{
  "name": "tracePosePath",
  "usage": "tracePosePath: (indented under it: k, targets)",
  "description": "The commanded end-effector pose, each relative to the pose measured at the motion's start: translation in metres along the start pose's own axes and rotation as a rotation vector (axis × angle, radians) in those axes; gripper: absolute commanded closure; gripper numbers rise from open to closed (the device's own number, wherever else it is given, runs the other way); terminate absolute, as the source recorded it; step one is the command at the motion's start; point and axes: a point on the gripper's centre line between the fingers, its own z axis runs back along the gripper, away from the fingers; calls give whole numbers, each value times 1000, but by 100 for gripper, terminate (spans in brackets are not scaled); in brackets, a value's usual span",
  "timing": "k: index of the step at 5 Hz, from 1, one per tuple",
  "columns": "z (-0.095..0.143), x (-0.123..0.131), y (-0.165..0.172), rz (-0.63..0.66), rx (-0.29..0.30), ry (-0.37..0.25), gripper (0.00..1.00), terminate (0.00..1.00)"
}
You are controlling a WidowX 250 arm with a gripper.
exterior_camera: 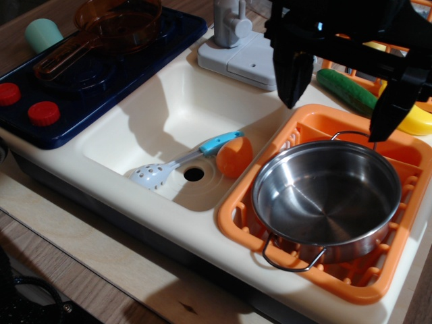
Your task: Put pan from drying rack into sink
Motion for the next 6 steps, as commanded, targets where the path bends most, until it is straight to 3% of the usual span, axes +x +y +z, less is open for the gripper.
tracePosePath:
  k: [1,2,3,4,6]
  targets:
    - [0,0,0,0,0,0,0,0]
    - [-4,-4,-22,24,5,-5,0,0]
    - [-10,-9,-37,50,-34,-29,0,0]
    - [-11,-9,-36,-9,-71,-72,0,0]
    - [-26,-18,-46,-6,-97,-57,0,0]
